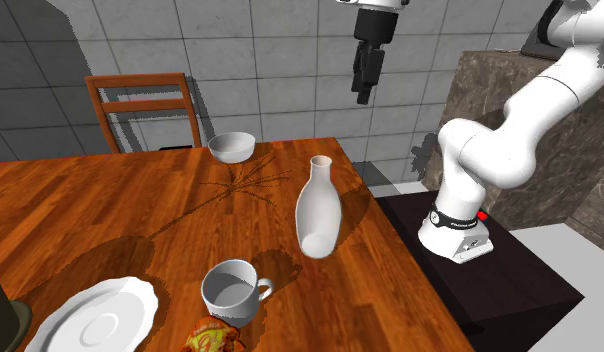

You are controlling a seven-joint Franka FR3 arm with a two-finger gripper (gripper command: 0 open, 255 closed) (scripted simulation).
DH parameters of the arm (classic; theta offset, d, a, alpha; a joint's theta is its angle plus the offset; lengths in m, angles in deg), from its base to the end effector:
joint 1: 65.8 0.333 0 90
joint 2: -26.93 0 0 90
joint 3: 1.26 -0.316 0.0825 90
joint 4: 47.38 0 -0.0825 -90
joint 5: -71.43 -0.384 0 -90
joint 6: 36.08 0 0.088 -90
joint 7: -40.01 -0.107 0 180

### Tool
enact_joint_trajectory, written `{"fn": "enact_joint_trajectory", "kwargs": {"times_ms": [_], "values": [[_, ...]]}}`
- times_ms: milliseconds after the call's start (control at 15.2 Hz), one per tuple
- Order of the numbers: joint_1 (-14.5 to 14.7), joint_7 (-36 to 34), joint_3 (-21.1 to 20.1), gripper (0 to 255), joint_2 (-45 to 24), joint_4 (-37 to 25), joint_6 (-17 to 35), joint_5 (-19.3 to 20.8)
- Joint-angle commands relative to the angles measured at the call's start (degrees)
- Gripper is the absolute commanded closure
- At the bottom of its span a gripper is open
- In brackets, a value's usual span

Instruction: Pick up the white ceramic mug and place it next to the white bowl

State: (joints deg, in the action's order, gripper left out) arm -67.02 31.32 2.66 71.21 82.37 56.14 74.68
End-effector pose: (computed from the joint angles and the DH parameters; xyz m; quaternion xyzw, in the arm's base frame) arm 0.3128 -0.0423 0.6327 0.9919 -0.1125 0.0584 0.0022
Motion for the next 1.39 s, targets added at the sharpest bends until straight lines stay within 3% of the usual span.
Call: {"fn": "enact_joint_trajectory", "kwargs": {"times_ms": [0, 660, 1320], "values": [[0.00, 0.00, 0.00, 0, 0.00, 0.00, 0.00, 0.00], [2.26, -5.32, -3.66, 0, -16.31, -0.57, 13.47, -3.44], [4.25, -9.78, -6.70, 0, -36.00, -8.33, 23.43, -5.35]]}}
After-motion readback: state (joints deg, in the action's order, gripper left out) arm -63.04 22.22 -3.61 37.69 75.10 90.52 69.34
